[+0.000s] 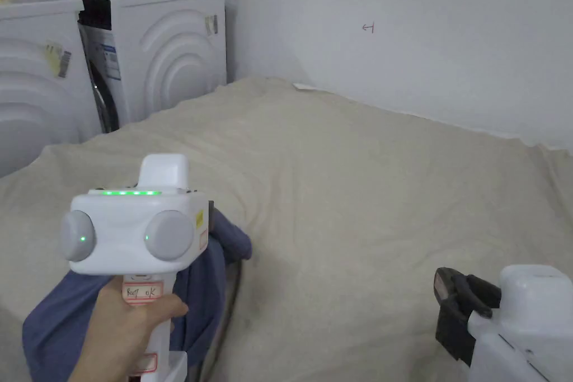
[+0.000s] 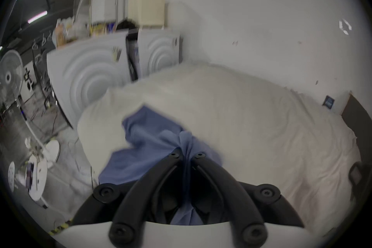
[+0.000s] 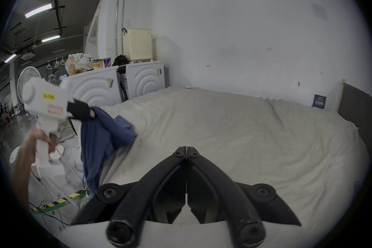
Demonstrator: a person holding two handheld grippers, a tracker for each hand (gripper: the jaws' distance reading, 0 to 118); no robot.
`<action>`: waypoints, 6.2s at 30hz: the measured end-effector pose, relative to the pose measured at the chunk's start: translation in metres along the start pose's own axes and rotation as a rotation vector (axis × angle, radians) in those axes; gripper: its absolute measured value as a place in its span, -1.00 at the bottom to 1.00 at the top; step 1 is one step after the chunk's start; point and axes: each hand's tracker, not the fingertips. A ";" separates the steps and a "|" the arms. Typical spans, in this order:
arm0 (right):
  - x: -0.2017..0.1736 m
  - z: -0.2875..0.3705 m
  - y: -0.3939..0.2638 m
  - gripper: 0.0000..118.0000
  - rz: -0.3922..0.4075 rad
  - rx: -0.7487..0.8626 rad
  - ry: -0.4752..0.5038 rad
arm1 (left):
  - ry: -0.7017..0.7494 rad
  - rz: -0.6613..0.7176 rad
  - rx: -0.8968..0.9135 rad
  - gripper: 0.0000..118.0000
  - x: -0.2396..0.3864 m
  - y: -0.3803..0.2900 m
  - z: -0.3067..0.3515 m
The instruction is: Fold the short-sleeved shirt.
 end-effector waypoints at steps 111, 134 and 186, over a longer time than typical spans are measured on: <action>0.233 -0.004 -0.010 -1.00 -0.234 -0.259 -0.184 | -0.256 -0.278 -0.240 -0.94 0.244 -0.052 -0.106; 0.323 -0.212 -0.027 0.47 -0.087 -0.862 -0.166 | -0.236 -0.319 -0.307 -0.94 0.248 -0.067 -0.129; 0.439 0.100 0.444 -0.96 -0.451 0.101 -0.397 | -0.205 -0.266 0.412 -0.94 0.310 0.379 0.035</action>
